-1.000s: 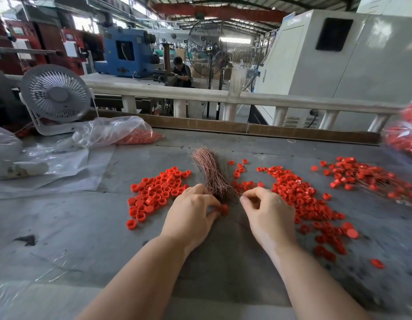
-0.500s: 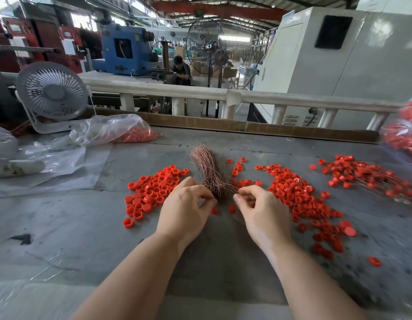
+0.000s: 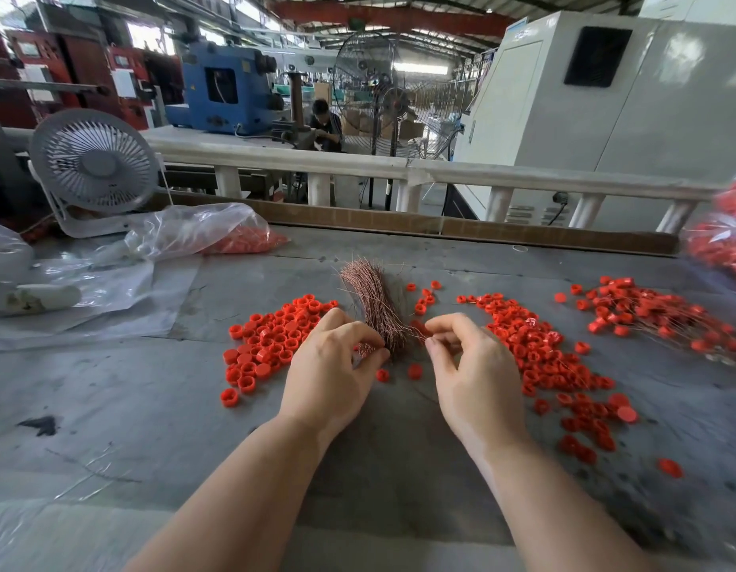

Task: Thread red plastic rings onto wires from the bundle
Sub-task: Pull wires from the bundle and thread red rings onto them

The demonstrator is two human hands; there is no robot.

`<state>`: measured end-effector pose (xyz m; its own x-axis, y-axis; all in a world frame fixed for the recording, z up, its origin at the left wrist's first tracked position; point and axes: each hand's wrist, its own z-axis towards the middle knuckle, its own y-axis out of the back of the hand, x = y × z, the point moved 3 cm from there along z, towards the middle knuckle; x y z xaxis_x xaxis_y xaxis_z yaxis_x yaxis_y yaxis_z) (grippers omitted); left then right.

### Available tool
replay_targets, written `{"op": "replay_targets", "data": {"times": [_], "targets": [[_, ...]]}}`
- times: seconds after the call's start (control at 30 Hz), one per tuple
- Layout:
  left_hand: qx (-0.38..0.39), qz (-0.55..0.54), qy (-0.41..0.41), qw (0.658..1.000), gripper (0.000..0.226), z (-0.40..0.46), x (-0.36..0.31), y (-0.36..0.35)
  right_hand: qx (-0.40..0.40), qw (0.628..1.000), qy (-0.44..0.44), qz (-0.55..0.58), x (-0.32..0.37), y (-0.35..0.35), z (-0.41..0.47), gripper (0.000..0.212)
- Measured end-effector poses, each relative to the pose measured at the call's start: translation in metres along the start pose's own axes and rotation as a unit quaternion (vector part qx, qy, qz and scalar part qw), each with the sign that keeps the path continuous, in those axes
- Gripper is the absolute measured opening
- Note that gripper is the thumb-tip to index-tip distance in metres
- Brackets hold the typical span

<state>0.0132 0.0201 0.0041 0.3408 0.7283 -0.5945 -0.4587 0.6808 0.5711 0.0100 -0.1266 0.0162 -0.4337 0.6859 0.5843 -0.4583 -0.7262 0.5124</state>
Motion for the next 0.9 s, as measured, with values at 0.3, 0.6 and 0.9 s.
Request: {"op": "replay_targets", "data": {"times": [0.3,0.6,0.9], "targets": [[0.044,-0.032,-0.075,0.996,0.016,-0.001,-0.007,0.001,0.049,0.989,0.142,-0.008,0.015,-0.003,-0.008,0.013],[0.005,-0.050,-0.064,0.997,0.011,0.000,-0.007,0.003,0.047,0.994,0.084,0.051,0.012,-0.004,-0.006,0.017],[-0.006,-0.079,-0.068,0.995,0.011,-0.002,-0.011,0.005,0.063,0.997,0.028,0.045,0.001,-0.007,-0.004,0.033]]}}
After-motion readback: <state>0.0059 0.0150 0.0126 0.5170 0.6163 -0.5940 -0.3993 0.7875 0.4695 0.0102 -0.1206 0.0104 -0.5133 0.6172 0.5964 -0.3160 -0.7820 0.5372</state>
